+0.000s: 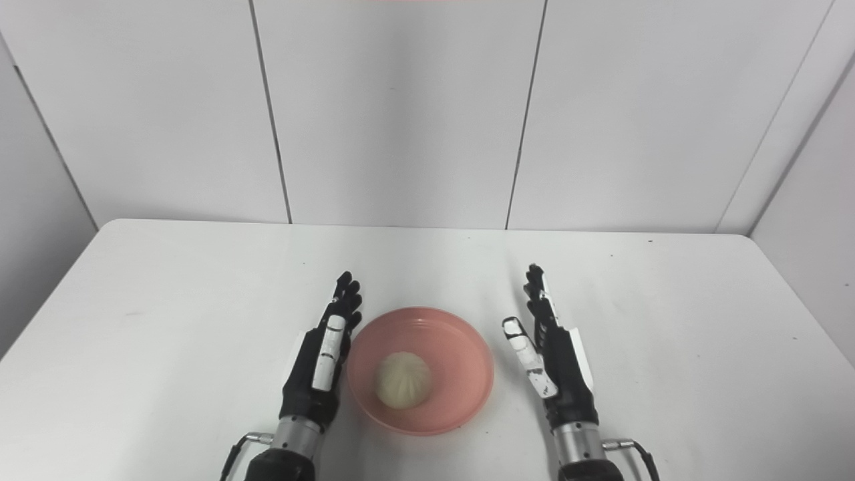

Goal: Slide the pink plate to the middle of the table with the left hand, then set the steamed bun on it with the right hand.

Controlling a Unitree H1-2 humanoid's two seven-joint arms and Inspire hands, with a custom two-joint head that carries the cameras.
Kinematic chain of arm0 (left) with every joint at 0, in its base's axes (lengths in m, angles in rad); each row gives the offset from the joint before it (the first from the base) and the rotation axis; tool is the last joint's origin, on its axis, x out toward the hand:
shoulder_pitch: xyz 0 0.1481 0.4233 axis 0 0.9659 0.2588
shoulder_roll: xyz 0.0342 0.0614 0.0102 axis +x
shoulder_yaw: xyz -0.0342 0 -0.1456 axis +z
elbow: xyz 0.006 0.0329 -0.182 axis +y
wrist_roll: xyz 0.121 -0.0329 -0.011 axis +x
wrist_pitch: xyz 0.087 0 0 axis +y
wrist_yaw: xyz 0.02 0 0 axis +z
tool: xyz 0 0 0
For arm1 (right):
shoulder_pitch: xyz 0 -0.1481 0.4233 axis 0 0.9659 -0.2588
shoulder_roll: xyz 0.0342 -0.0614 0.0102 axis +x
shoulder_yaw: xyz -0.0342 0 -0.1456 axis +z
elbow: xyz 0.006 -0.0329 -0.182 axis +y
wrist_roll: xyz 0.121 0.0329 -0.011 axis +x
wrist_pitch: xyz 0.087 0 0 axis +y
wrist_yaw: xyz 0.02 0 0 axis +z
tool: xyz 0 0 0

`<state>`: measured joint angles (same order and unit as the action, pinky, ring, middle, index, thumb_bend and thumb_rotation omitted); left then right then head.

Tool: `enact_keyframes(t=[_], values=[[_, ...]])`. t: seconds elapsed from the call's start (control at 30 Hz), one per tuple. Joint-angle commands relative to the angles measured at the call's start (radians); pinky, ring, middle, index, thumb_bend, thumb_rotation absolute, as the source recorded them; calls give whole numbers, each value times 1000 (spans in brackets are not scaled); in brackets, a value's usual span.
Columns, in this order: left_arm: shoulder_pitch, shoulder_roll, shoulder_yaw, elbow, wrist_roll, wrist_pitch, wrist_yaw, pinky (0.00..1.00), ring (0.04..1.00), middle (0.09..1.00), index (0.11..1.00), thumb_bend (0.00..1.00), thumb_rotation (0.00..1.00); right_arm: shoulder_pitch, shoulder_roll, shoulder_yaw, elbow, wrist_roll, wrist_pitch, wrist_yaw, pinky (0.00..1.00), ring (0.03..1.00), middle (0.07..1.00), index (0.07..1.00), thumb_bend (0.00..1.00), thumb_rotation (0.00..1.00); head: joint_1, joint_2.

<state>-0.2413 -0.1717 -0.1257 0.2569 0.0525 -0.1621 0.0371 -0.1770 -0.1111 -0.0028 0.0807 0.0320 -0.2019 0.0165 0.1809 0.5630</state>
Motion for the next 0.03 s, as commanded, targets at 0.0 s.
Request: enact_keyframes(t=[0.0], values=[[19,17,10,46,14,-42,13,1000,1000,1000,1000,543,1000,-21,-6,-10,-9,31,13,21,1000,1000,1000,1000,682,892,7,-1]])
